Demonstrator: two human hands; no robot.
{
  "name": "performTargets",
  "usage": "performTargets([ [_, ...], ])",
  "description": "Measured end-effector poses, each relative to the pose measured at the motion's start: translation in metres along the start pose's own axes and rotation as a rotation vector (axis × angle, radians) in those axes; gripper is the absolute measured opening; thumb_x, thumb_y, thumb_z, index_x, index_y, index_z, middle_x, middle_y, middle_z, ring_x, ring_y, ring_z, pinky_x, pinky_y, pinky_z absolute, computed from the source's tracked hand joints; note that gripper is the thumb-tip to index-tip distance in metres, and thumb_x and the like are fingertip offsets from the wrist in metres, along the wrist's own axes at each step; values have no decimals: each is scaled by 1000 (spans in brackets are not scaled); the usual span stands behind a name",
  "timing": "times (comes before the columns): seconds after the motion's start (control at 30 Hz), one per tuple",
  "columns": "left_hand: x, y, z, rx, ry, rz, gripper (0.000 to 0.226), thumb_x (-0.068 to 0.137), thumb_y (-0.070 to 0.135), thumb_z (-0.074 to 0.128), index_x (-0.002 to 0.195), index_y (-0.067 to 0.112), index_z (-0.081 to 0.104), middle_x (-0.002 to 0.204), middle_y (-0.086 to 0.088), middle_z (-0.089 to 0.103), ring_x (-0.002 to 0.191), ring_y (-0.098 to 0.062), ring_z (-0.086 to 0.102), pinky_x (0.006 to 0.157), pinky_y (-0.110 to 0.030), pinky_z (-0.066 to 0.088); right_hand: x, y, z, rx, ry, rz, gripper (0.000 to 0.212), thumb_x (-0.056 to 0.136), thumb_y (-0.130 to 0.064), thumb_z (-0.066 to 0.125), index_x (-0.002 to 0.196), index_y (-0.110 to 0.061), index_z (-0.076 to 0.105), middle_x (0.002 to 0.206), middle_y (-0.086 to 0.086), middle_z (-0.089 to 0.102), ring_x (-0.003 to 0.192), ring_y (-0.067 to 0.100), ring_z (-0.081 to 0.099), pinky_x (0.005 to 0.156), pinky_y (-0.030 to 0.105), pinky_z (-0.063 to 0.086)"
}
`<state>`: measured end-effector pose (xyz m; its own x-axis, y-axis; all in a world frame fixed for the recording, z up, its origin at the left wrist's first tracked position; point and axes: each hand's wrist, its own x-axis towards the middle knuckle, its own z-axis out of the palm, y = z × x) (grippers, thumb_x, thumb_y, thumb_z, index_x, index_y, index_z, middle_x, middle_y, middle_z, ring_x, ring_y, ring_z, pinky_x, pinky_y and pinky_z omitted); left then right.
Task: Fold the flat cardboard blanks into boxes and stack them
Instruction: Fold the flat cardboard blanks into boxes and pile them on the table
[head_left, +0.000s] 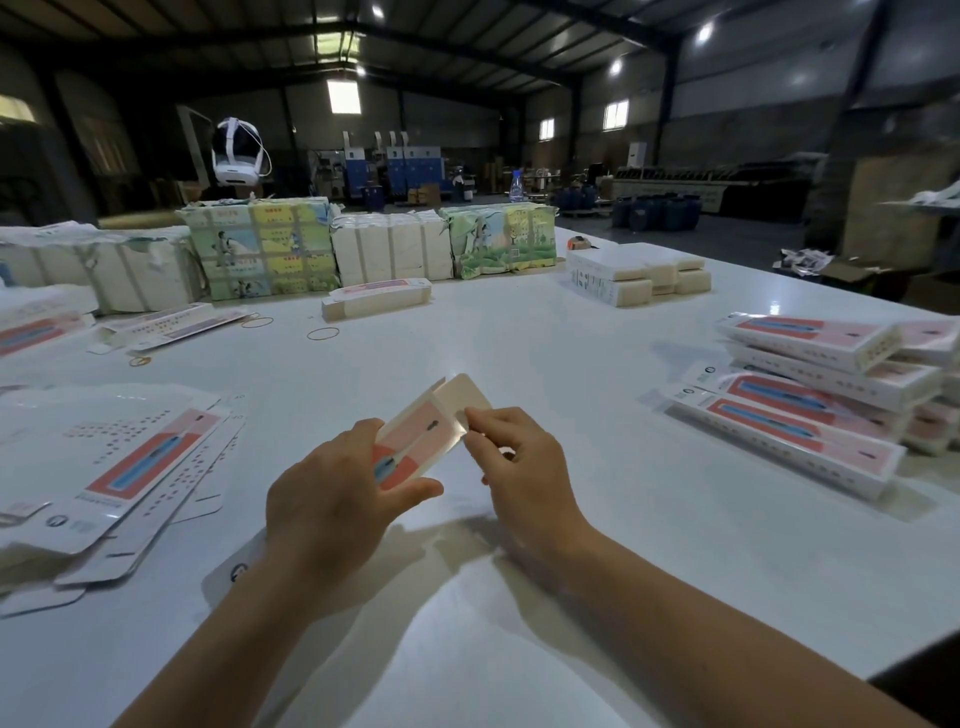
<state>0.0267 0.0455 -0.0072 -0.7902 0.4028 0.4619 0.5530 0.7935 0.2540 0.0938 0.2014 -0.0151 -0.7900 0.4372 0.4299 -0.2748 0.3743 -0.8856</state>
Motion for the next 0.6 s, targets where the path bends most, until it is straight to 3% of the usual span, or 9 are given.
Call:
performTargets([
  [0.2,-4,0,1,28,-48,29,81,57,83,36,116,29,48,112,8,63,79,-14,59,69,-29,54,-1,1,-2,-112,-21,-52,22,92,-8,57,109,-14,69,86,-10,59,79,7,57,68,7,41],
  [0.27,-4,-1,1,48,-58,58,81,58,84,35,117,30,48,113,10,62,78,-12,57,69,-26,53,-1,1,-3,-57,-74,13,39,94,-11,54,128,-31,51,85,-16,55,73,-1,55,66,6,43],
  [0.33,-4,0,2,95,-72,86,80,60,84,34,118,31,47,112,12,62,80,-12,57,69,-25,52,0,0,-3,-28,-145,101,48,96,-15,50,132,-42,34,86,-16,51,72,1,54,64,5,44],
  [0.47,-5,1,3,137,-80,94,74,66,83,40,117,31,48,108,12,62,79,-11,54,65,-23,46,3,0,-5,-95,-150,144,43,94,-11,52,136,-20,51,103,-3,57,87,8,51,68,3,42],
  [0.6,-4,3,4,126,-68,78,70,68,81,45,116,30,48,109,12,62,80,-12,55,67,-24,48,2,-1,-2,-88,-119,115,26,90,-8,50,108,-15,68,98,1,64,88,14,58,70,11,41],
])
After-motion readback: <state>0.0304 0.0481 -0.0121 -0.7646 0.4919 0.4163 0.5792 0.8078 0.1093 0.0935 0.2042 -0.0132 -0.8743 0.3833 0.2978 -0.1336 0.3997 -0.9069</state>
